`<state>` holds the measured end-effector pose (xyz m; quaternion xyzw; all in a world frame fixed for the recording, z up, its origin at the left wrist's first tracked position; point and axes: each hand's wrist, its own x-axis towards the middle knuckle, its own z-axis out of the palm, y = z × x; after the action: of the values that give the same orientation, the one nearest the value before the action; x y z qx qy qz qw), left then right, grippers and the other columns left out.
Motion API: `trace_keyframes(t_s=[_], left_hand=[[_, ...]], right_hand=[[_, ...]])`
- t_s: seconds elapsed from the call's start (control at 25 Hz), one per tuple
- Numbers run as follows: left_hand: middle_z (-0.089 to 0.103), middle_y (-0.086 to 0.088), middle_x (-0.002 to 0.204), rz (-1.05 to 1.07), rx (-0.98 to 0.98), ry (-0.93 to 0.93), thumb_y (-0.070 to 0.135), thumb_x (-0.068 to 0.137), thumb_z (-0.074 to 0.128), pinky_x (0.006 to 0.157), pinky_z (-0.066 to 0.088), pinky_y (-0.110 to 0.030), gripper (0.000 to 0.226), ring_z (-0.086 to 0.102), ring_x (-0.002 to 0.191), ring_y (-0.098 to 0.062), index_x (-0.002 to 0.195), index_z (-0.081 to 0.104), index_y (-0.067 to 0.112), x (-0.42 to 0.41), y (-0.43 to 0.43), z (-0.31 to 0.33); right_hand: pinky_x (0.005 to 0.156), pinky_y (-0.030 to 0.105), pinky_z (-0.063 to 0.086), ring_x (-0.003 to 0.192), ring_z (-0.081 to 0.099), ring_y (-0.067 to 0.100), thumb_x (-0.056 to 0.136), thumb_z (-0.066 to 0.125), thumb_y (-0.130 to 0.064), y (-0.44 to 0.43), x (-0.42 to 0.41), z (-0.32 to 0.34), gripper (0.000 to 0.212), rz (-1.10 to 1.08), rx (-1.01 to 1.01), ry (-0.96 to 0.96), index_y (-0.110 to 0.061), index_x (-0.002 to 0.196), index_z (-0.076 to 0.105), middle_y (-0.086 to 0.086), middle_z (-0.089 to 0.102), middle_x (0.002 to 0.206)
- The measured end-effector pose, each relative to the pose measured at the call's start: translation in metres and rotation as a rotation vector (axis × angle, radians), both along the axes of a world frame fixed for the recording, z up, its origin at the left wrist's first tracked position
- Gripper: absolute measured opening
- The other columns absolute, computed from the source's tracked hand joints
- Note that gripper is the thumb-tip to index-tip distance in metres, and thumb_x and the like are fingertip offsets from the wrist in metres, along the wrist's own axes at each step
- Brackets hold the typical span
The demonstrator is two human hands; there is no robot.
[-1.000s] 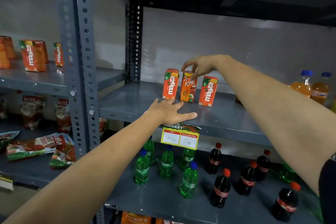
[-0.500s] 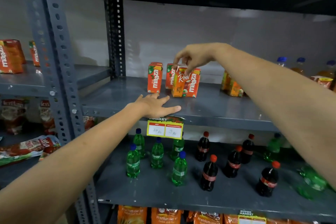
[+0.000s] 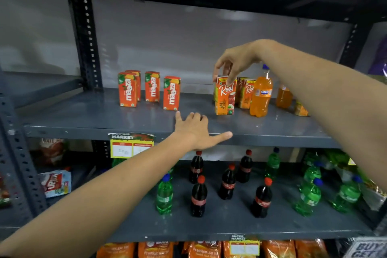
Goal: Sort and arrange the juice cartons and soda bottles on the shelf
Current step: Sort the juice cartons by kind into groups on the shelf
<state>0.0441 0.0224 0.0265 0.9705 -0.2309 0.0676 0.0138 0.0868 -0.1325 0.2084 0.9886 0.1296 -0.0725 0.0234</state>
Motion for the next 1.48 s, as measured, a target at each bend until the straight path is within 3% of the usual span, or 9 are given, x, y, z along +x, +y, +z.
trace_keyframes(t_s=[0.12, 0.32, 0.48, 0.64, 0.72, 0.84, 0.92, 1.2, 1.48], left_hand=[[0.022, -0.008, 0.158, 0.010, 0.003, 0.021, 0.094, 0.060, 0.014, 0.114, -0.001, -0.062, 0.124, 0.014, 0.146, -0.025, 0.149, 0.017, 0.008, 0.004, -0.036, 0.003], [0.027, -0.008, 0.156, 0.020, -0.029, 0.050, 0.097, 0.055, 0.017, 0.115, 0.006, -0.061, 0.129, 0.022, 0.144, -0.024, 0.147, 0.022, 0.008, 0.005, -0.058, 0.003], [0.025, -0.007, 0.157, 0.012, -0.048, 0.047, 0.095, 0.058, 0.018, 0.116, 0.008, -0.058, 0.124, 0.021, 0.145, -0.023, 0.147, 0.023, 0.008, 0.005, -0.056, 0.001], [0.024, -0.007, 0.158, 0.008, -0.039, 0.021, 0.095, 0.056, 0.013, 0.117, 0.005, -0.057, 0.125, 0.019, 0.145, -0.021, 0.147, 0.023, 0.009, 0.006, -0.058, -0.001], [0.028, -0.006, 0.156, 0.008, -0.043, 0.000, 0.096, 0.054, 0.011, 0.117, 0.006, -0.055, 0.126, 0.023, 0.144, -0.022, 0.146, 0.025, 0.010, 0.006, -0.060, -0.003], [0.032, -0.005, 0.154, 0.007, -0.051, -0.029, 0.095, 0.053, 0.008, 0.117, 0.010, -0.054, 0.126, 0.029, 0.141, -0.023, 0.145, 0.028, 0.012, 0.004, -0.062, -0.004], [0.035, -0.006, 0.152, 0.012, -0.047, -0.055, 0.095, 0.054, 0.006, 0.116, 0.011, -0.054, 0.125, 0.033, 0.139, -0.023, 0.144, 0.032, 0.012, 0.000, -0.065, -0.006], [0.048, -0.005, 0.141, -0.020, -0.066, -0.220, 0.090, 0.062, 0.008, 0.115, 0.017, -0.056, 0.113, 0.045, 0.129, -0.022, 0.133, 0.045, 0.011, -0.021, -0.108, -0.016], [0.033, -0.004, 0.154, -0.125, -0.094, -0.233, 0.087, 0.069, 0.014, 0.117, 0.008, -0.054, 0.106, 0.021, 0.145, -0.020, 0.144, 0.033, 0.015, -0.031, -0.206, -0.016]], right_hand=[[0.101, 0.043, 0.044, 0.108, 0.058, 0.021, 0.082, 0.070, -0.014, -0.025, 0.008, -0.004, 0.050, -0.042, -0.023, -0.049, -0.023, 0.128, 0.054, 0.003, 0.061, 0.112], [0.088, 0.036, 0.048, 0.105, 0.058, 0.022, 0.084, 0.068, -0.015, -0.050, 0.024, -0.028, 0.048, -0.005, -0.048, -0.073, -0.023, 0.129, 0.055, 0.006, 0.061, 0.116], [0.095, 0.039, 0.049, 0.111, 0.058, 0.023, 0.081, 0.071, -0.023, -0.063, 0.019, -0.025, 0.051, 0.040, 0.033, -0.106, -0.025, 0.129, 0.053, 0.008, 0.061, 0.122], [0.097, 0.040, 0.043, 0.114, 0.056, 0.025, 0.080, 0.069, -0.039, -0.100, -0.004, 0.003, 0.047, 0.023, -0.063, -0.376, -0.026, 0.123, 0.058, 0.008, 0.060, 0.124], [0.094, 0.037, 0.043, 0.107, 0.057, 0.023, 0.084, 0.066, -0.035, -0.120, -0.012, 0.006, 0.041, -0.036, -0.128, -0.374, -0.023, 0.122, 0.060, 0.006, 0.061, 0.120], [0.076, 0.029, 0.051, 0.090, 0.064, 0.023, 0.089, 0.062, -0.018, -0.133, -0.014, 0.003, 0.033, -0.109, -0.009, -0.231, -0.021, 0.121, 0.058, 0.012, 0.065, 0.110], [0.065, 0.023, 0.051, 0.082, 0.067, 0.021, 0.090, 0.061, -0.015, -0.138, -0.016, 0.002, 0.029, -0.101, 0.051, -0.250, -0.020, 0.118, 0.059, 0.012, 0.067, 0.103], [0.074, 0.024, 0.055, 0.084, 0.068, 0.019, 0.087, 0.063, -0.009, -0.156, -0.024, 0.002, 0.023, -0.028, 0.191, -0.330, -0.005, 0.109, 0.066, 0.010, 0.066, 0.100], [0.062, 0.018, 0.051, 0.072, 0.066, 0.010, 0.086, 0.064, -0.008, -0.216, -0.029, 0.004, 0.020, -0.040, 0.152, -0.366, -0.009, 0.106, 0.068, 0.009, 0.068, 0.100]])
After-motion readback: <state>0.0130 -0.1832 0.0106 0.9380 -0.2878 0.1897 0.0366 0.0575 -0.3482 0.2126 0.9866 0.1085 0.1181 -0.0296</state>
